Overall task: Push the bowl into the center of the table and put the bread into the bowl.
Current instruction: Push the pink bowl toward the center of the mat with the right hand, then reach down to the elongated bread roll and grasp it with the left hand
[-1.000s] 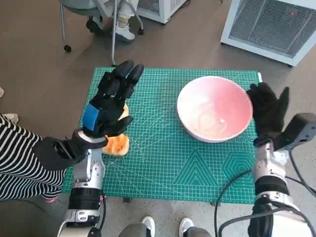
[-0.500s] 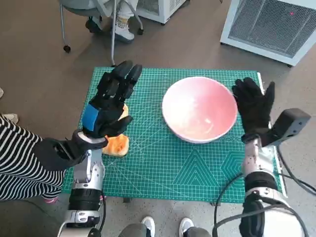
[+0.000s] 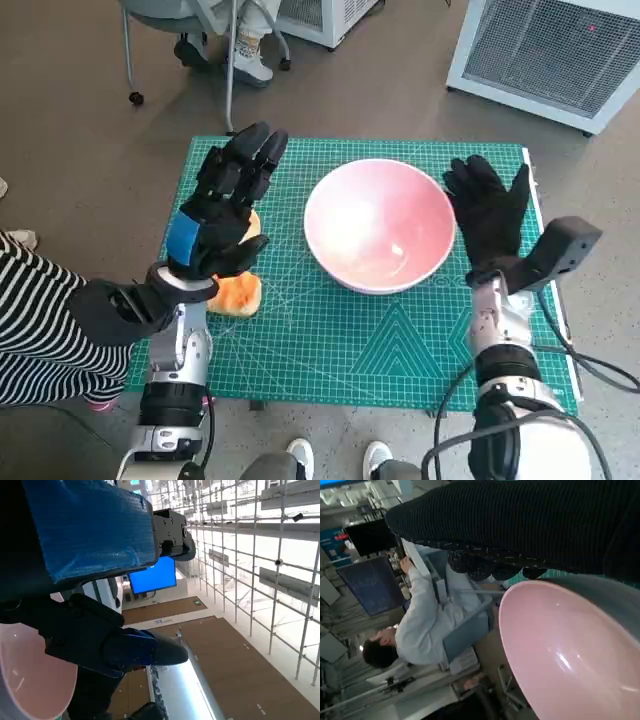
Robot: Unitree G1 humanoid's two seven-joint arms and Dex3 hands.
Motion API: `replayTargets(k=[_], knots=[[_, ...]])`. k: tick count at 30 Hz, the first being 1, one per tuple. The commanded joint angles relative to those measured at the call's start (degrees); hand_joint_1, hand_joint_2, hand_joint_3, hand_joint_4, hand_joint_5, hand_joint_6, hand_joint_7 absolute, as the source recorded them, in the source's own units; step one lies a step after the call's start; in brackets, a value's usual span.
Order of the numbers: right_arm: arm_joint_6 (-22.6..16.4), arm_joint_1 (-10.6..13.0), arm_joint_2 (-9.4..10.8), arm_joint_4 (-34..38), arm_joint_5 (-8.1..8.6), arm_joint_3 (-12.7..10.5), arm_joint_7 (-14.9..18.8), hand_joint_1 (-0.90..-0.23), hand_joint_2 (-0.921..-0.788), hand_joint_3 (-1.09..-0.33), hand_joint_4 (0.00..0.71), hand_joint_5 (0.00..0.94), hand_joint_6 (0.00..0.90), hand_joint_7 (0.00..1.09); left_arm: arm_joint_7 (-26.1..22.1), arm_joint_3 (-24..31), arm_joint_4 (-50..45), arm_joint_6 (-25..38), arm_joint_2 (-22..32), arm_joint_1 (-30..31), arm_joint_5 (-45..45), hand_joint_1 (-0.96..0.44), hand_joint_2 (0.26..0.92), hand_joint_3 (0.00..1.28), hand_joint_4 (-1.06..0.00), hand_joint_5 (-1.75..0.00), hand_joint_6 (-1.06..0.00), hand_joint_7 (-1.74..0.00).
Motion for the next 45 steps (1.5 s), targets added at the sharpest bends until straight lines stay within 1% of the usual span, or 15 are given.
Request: replayTargets(k=[1, 5, 7, 11, 14, 16, 19, 21, 24, 26, 30, 35, 38, 40, 45], knots=[[1.09, 0.22, 1.35, 0.87, 0.09, 0.27, 0.60, -0.601, -0.921, -0.868, 0.070, 0.000, 0.104, 0.12, -0.06, 0.09, -0.71, 0.14, 0.14, 0.39, -0.47, -0.55, 0.921, 0.26, -0.07, -0.09, 0.00, -0.49], [0.94, 0.47, 1.56, 0.65, -0.54, 1.02, 0.89, -0.598, -0.921, -0.869, 0.070, 0.001, 0.107, 0.11, -0.13, 0.08, -0.56, 0.03, 0.11, 0.43, -0.44, -0.55, 0.921, 0.26, -0.08, -0.08, 0.00, -0.49], [0.27, 0.57, 1.20, 0.24, -1.33, 1.82, 0.62, -0.593, -0.921, -0.878, 0.071, 0.001, 0.112, 0.11, -0.21, 0.09, -0.54, 0.09, 0.13, 0.42, -0.51, -0.55, 0.921, 0.26, -0.08, -0.08, 0.00, -0.49], [-2.24, 0.83, 0.22, -0.99, -3.69, 4.09, -0.71, -0.583, -0.921, -0.904, 0.073, 0.002, 0.125, 0.11, -0.32, 0.06, -0.64, 0.33, 0.19, 0.37, -0.60, -0.55, 0.921, 0.26, -0.08, -0.08, 0.00, -0.49], [-6.89, 1.56, -0.79, -2.49, -6.65, 6.47, -2.92, -0.576, -0.921, -0.917, 0.077, 0.003, 0.134, 0.11, -0.27, 0.01, -0.82, 0.55, 0.21, 0.28, -0.58, -0.55, 0.921, 0.26, -0.08, -0.08, 0.00, -0.49], [-9.83, 2.06, -1.17, -3.51, -8.00, 7.52, -4.03, -0.576, -0.921, -0.919, 0.080, 0.004, 0.138, 0.11, -0.24, -0.01, -0.88, 0.63, 0.21, 0.19, -0.57, -0.55, 0.921, 0.26, -0.08, -0.07, 0.00, -0.49], [-14.05, 2.83, -1.40, -5.38, -9.02, 8.43, -4.80, -0.591, -0.921, -0.909, 0.086, 0.006, 0.146, 0.11, -0.22, -0.02, -0.68, 0.60, 0.16, -0.11, -0.49, -0.55, 0.921, 0.26, -0.08, -0.07, 0.00, -0.49], [-16.68, 3.51, -1.37, -7.05, -9.00, 8.85, -4.32, -0.602, -0.921, -0.898, 0.090, 0.007, 0.151, 0.12, -0.19, -0.02, -0.46, 0.60, 0.12, -0.45, -0.43, -0.55, 0.921, 0.26, -0.08, -0.07, 0.00, -0.49], [-20.32, 4.98, -1.03, -10.50, -8.17, 9.58, -2.20, -0.616, -0.921, -0.887, 0.096, 0.009, 0.157, 0.12, -0.01, -0.13, -0.49, 0.68, -0.02, -0.90, -0.33, -0.56, 0.921, 0.26, -0.08, -0.07, 0.00, -0.49], [-22.10, 6.07, -0.61, -13.12, -7.37, 10.09, -0.72, -0.635, -0.921, -0.871, 0.102, 0.010, 0.163, 0.12, 0.12, -0.23, -0.37, 0.58, -0.14, -1.24, -0.18, -0.56, 0.921, 0.26, -0.08, -0.07, 0.00, -0.49], [-23.95, 8.55, 0.10, -18.92, -6.14, 11.46, 1.52, -0.659, -0.921, -0.852, 0.107, 0.011, 0.166, 0.13, 0.42, -0.51, -0.20, 0.48, -0.37, -2.09, 0.16, -0.57, 0.921, 0.26, -0.08, -0.06, 0.00, -0.49], [-23.85, 11.82, 0.61, -26.25, -5.05, 13.18, 3.47, -0.696, -0.921, -0.832, 0.116, 0.012, 0.167, 0.14, 0.66, -0.72, 0.36, 0.06, -0.45, -3.29, 0.61, -0.58, 0.921, 0.26, -0.09, -0.06, 0.00, -0.50], [-22.80, 13.56, 0.83, -30.39, -3.43, 13.88, 4.76, -0.706, -0.921, -0.821, 0.118, 0.012, 0.166, 0.14, 0.54, -0.79, 1.06, -0.56, -0.42, -4.15, 0.82, -0.58, 0.921, 0.26, -0.09, -0.06, 0.00, -0.51], [-22.19, 14.44, 0.83, -32.48, -2.73, 14.28, 5.13, -0.716, -0.921, -0.806, 0.123, 0.013, 0.170, 0.15, 0.43, -0.78, 1.71, -1.03, -0.38, -4.73, 1.01, -0.59, 0.921, 0.27, -0.09, -0.06, 0.00, -0.51], [-20.61, 16.37, 0.85, -37.21, -1.82, 15.31, 5.14, -0.730, -0.921, -0.788, 0.137, 0.017, 0.181, 0.16, 0.08, -0.78, 3.61, -2.65, -0.15, -6.11, 1.61, -0.60, 0.921, 0.28, -0.09, -0.05, 0.00, -0.50]])
